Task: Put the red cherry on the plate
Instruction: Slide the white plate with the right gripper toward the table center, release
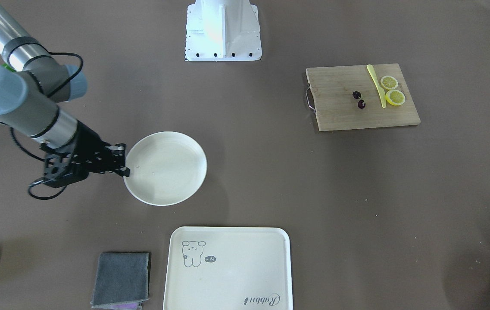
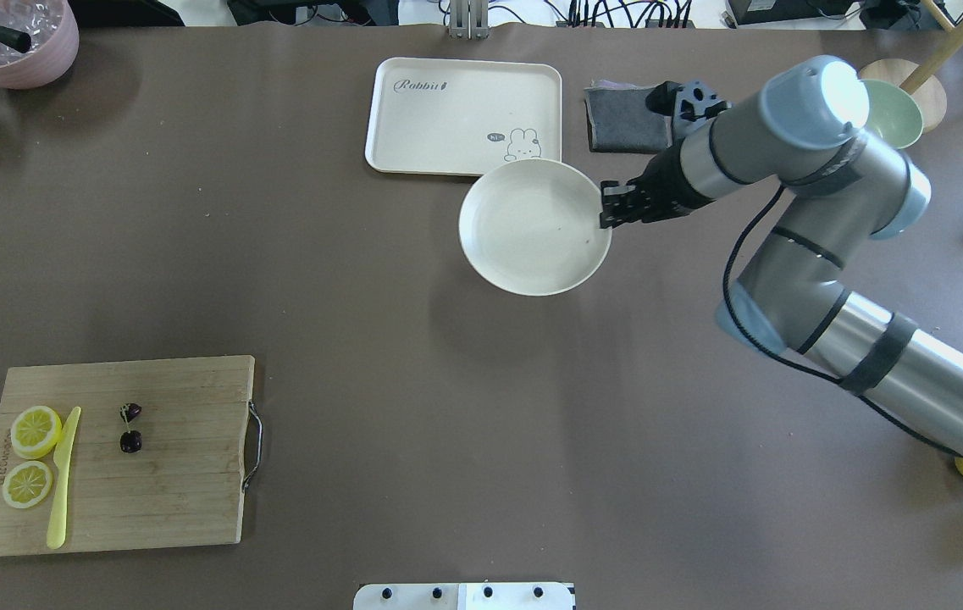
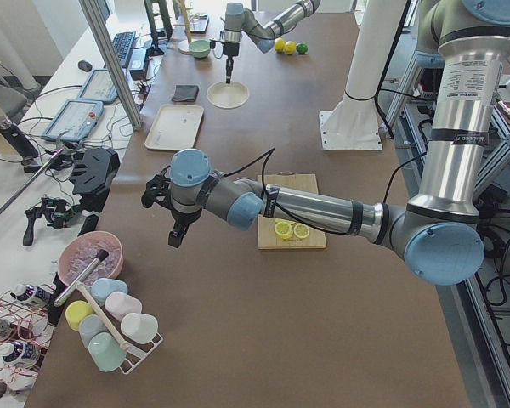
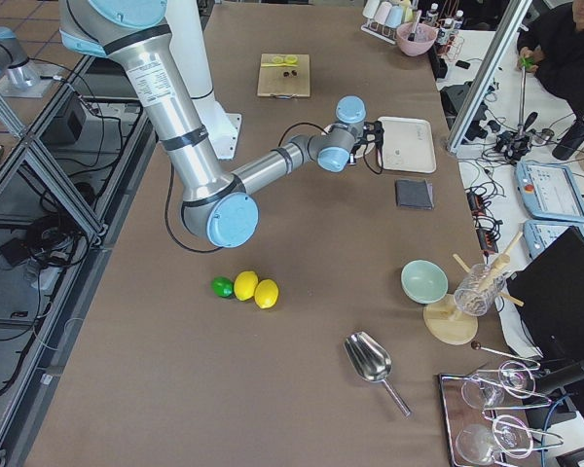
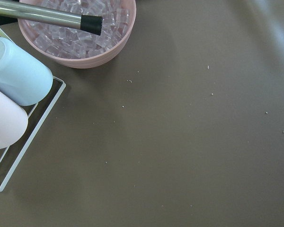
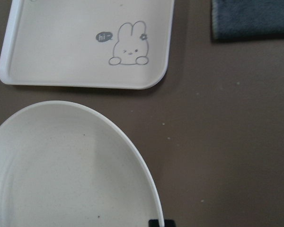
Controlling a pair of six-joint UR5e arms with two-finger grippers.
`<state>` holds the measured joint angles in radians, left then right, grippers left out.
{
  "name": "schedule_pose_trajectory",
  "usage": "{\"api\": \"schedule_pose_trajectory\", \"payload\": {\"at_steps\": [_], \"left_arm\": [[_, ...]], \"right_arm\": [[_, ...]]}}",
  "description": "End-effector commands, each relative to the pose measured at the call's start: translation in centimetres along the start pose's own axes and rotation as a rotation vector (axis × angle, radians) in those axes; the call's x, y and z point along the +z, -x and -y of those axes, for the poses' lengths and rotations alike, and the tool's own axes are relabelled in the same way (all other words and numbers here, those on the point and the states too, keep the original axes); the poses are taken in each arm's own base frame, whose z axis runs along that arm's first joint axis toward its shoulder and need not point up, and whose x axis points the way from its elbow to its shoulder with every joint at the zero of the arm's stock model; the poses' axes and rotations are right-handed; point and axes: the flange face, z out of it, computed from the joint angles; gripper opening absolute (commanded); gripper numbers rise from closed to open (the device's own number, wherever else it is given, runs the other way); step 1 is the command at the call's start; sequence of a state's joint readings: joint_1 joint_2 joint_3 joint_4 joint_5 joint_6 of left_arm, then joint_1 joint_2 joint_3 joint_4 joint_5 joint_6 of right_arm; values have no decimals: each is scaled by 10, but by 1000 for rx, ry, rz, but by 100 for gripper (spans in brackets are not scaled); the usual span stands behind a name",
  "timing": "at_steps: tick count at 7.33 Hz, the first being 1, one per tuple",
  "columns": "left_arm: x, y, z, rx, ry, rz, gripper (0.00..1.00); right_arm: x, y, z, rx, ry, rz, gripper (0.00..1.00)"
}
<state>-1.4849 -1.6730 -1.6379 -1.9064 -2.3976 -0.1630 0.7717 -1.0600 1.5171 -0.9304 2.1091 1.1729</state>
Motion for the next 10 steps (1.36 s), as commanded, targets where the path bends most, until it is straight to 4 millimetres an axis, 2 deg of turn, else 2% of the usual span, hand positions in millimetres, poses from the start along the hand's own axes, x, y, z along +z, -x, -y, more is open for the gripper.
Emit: {"api": "schedule_pose_trajectory", "payload": {"at_steps": [1, 3, 5, 6, 7, 9, 10], "left_arm": [[0, 2, 0, -4, 1, 2, 97], [0, 1, 1, -3, 0, 2, 97], [0, 1, 1, -5, 0, 2, 97], [0, 1, 1, -3, 0, 2, 97], [0, 1, 2, -4, -1, 2, 97], [-1, -1, 4, -2, -4, 2, 97], [-6, -11, 11, -34, -16, -5, 97]], "right_arm": [[42, 57, -48, 35, -19, 6, 0], [68, 63, -76, 19, -16, -18, 0], [76, 63, -89, 12, 6, -24, 0], [80, 58, -91, 18, 15, -41, 12], [82, 59, -89, 27, 12, -75, 99], [75, 54, -79, 31, -20, -85, 100], [66, 49, -66, 43, -29, -86, 100]]}}
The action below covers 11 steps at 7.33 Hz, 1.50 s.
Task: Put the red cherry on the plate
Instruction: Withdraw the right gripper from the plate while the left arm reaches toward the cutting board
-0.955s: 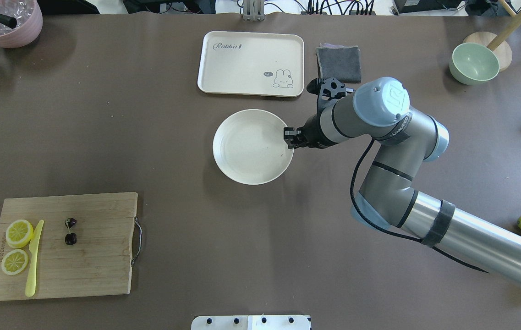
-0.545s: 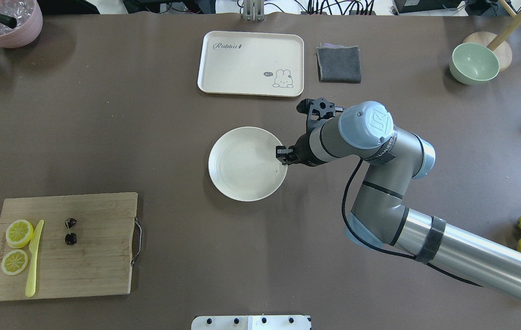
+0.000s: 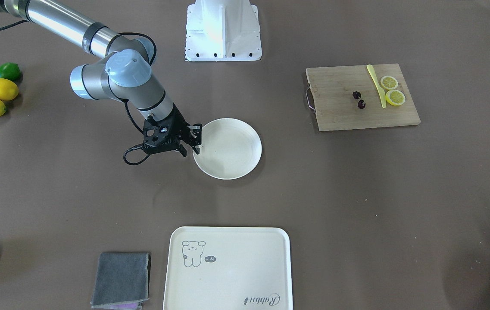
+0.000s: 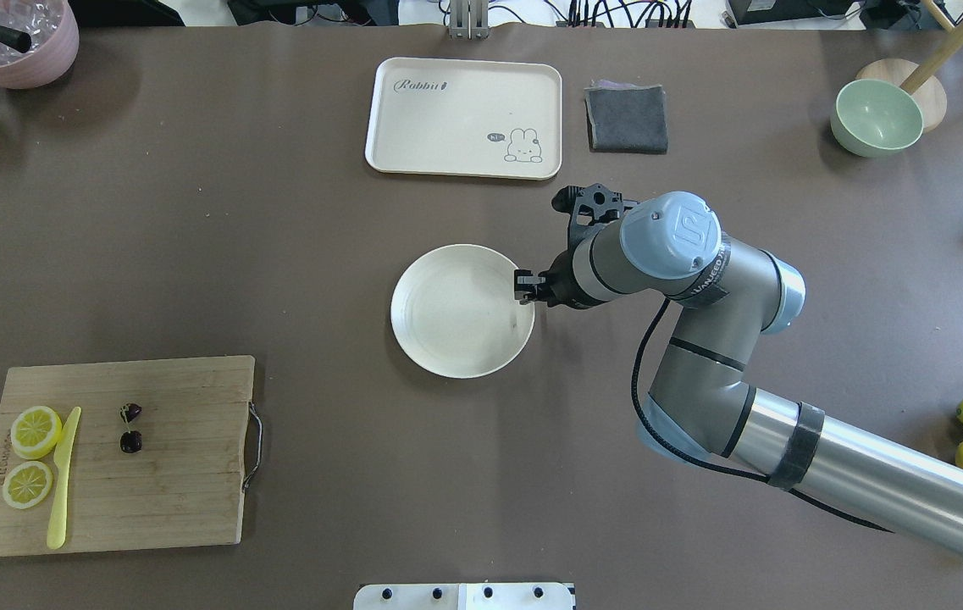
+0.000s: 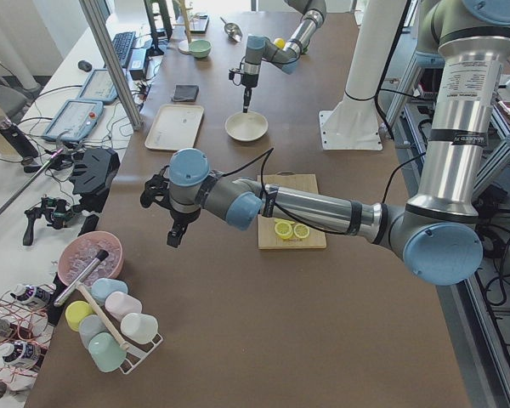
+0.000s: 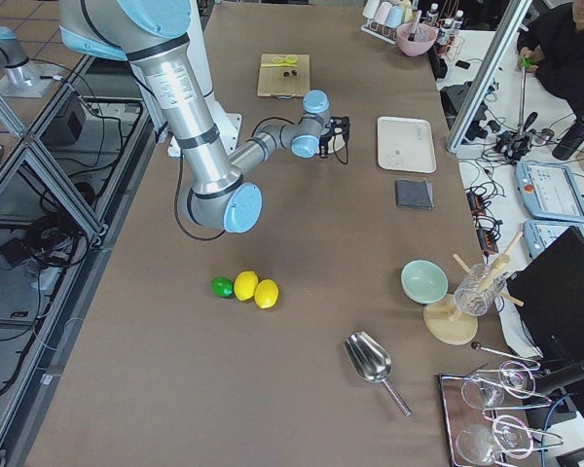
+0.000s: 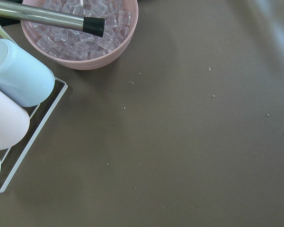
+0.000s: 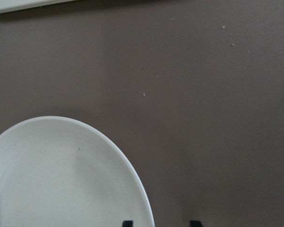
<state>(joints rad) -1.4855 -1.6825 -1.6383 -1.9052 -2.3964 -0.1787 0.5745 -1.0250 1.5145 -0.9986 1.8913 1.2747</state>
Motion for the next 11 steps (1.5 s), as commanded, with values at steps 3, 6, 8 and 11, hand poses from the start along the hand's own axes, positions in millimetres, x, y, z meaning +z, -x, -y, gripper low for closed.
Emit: {"api": "schedule_pose_trajectory", "payload": {"at_steps": [3, 6, 8, 11], "left_arm": [[2, -120, 21, -193, -31, -58, 97], [47, -245, -23, -279, -63, 24, 97], [69, -274, -78, -310, -57, 92, 97], [129, -336, -156, -350, -40, 204, 97]], "right_arm": [[-96, -40, 87, 58, 43, -72, 100], [-134, -120, 122, -20, 43, -117, 100], [-139, -147, 128, -52, 42, -136, 100], [-138, -149, 130, -58, 36, -140, 100]]}}
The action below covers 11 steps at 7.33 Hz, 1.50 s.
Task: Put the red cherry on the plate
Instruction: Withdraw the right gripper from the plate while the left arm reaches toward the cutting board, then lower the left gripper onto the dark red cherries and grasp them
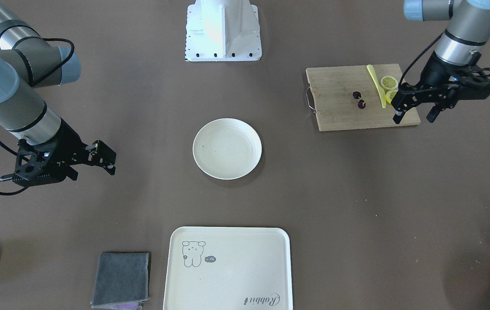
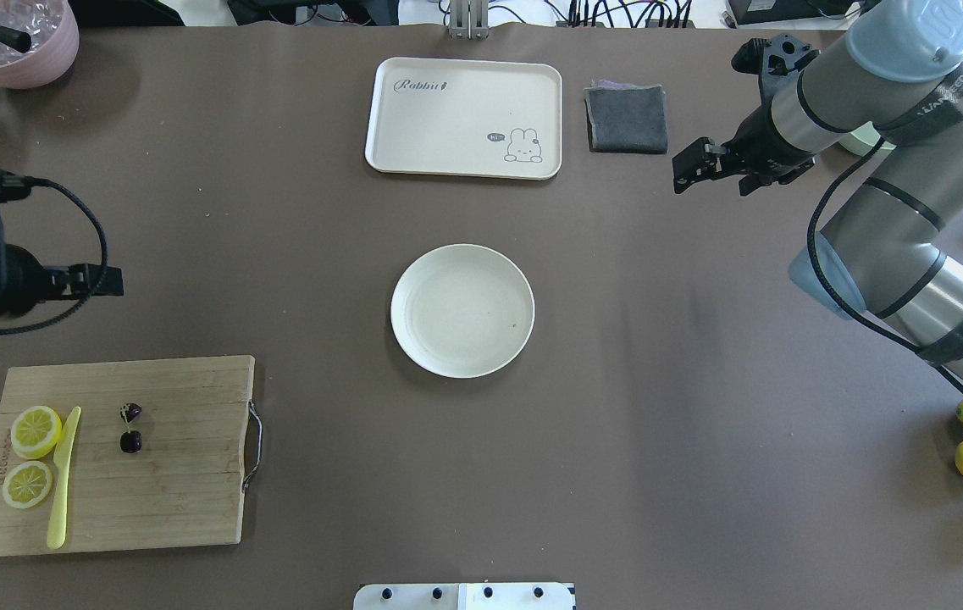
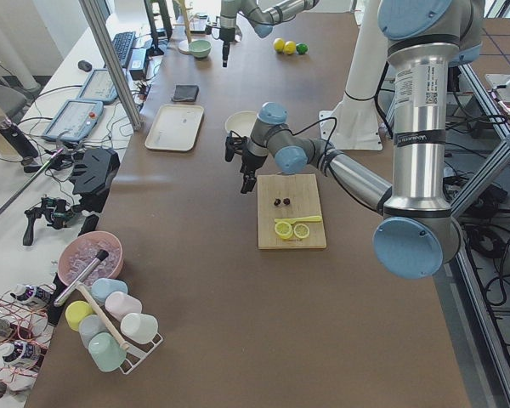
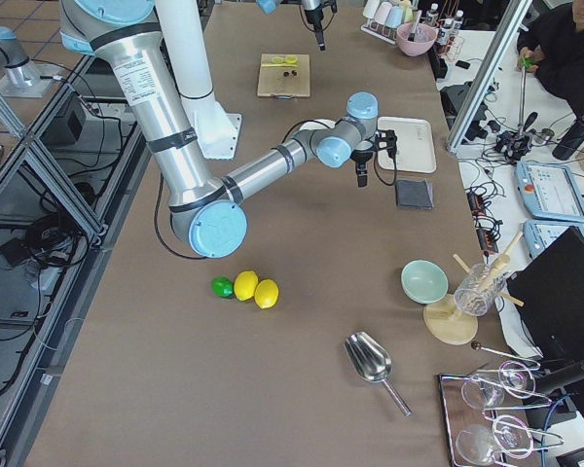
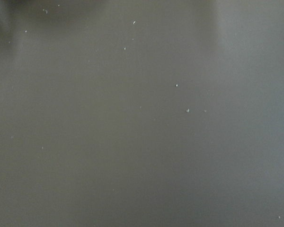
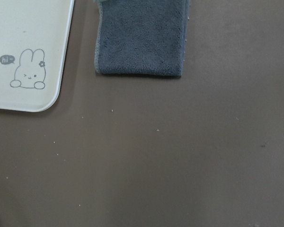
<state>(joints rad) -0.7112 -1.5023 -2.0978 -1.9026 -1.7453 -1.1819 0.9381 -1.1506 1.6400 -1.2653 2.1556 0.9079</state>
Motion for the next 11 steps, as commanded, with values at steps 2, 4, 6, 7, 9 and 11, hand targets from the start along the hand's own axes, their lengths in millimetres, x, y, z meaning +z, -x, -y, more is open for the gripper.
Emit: {"api": "schedule_pose_trajectory", "payload": {"at_steps": [2, 4, 6, 7, 9, 11], "left_arm": [[34, -29, -84, 8, 36, 64, 96], [41, -23, -103, 36, 68, 83, 87], [45, -16, -113, 50, 87, 100, 70], [44, -17, -114, 51, 87, 98, 58], [44, -17, -116, 54, 94, 98, 42], [44, -15, -117, 54, 97, 99, 2]], "right_arm": [[-1, -2, 1, -2, -7, -3, 100], [1, -6, -1, 3, -8, -8, 100], [1, -7, -1, 6, -8, -10, 100], [0, -6, -1, 9, -9, -9, 100], [0, -6, -1, 9, -10, -8, 100], [0, -6, -1, 10, -9, -9, 100]]}}
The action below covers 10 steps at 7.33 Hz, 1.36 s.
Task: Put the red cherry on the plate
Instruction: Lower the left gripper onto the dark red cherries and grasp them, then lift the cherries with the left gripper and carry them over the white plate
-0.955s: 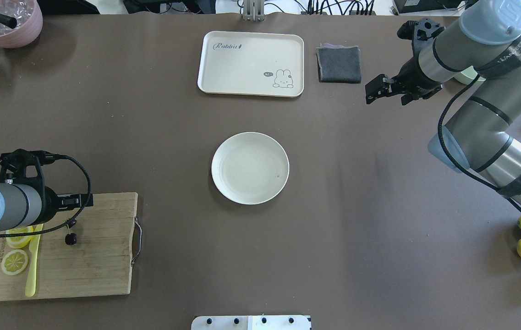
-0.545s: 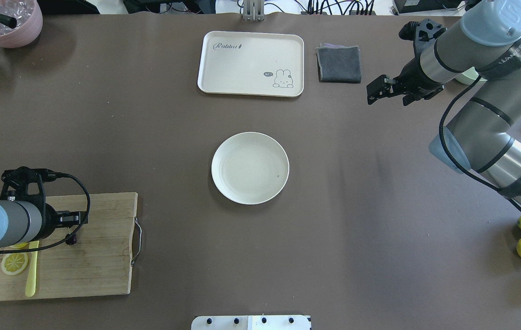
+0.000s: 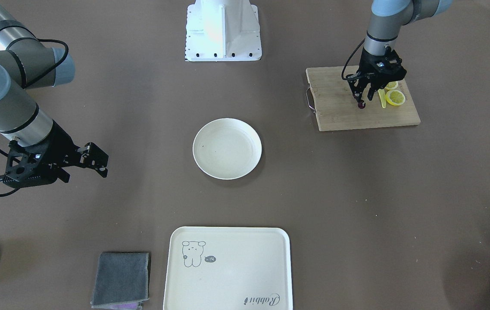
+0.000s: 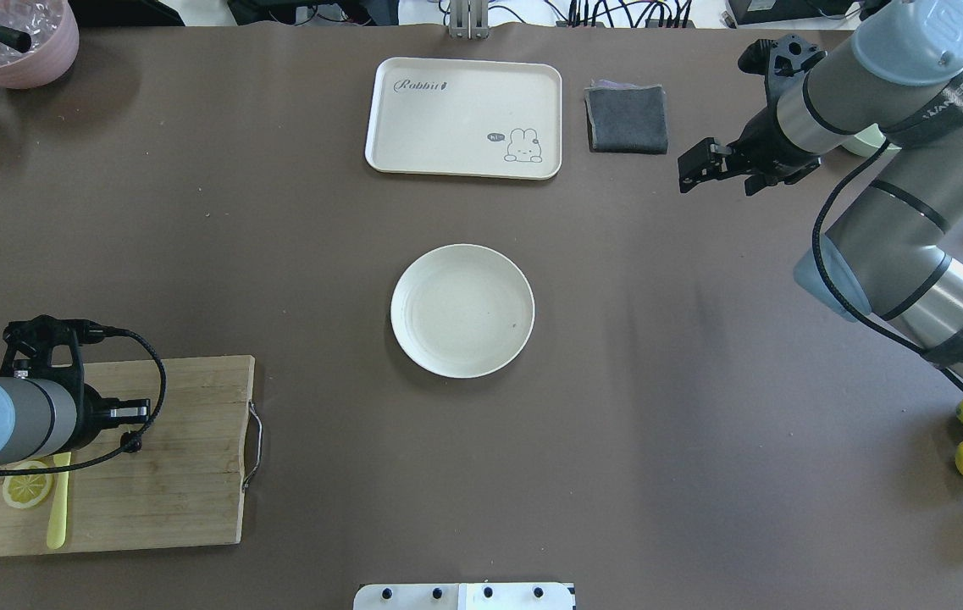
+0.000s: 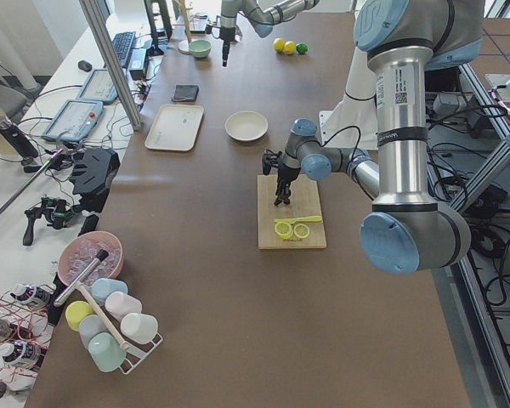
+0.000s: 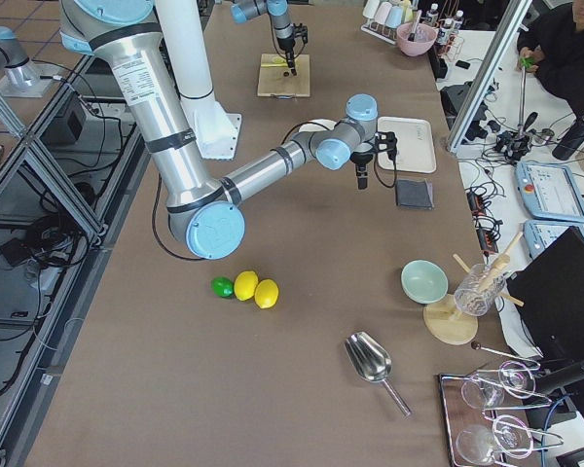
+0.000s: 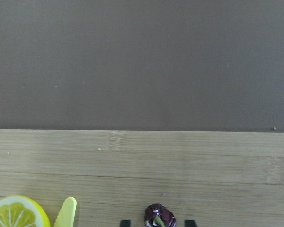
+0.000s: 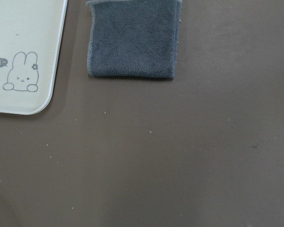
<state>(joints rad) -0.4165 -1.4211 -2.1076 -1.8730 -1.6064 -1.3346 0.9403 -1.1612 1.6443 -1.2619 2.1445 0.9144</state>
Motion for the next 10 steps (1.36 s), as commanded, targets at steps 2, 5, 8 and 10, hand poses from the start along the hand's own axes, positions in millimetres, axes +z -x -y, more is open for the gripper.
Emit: {"api": "schedule_pose_trajectory", "payload": {"at_steps": [2, 5, 8, 10], "left_arm": [[-5, 3, 2, -5, -1, -4, 0], [-60, 24, 45, -81, -84, -39, 0], [-106, -109, 126, -64, -115, -81, 0], [-115, -214, 153, -73, -144, -97, 0]], "right_arm": [[0, 1, 0, 1, -1, 1, 100], [-4, 1, 2, 0, -4, 6, 100], [-6, 2, 1, 3, 0, 12, 100], [-5, 1, 1, 6, 2, 8, 100]]}}
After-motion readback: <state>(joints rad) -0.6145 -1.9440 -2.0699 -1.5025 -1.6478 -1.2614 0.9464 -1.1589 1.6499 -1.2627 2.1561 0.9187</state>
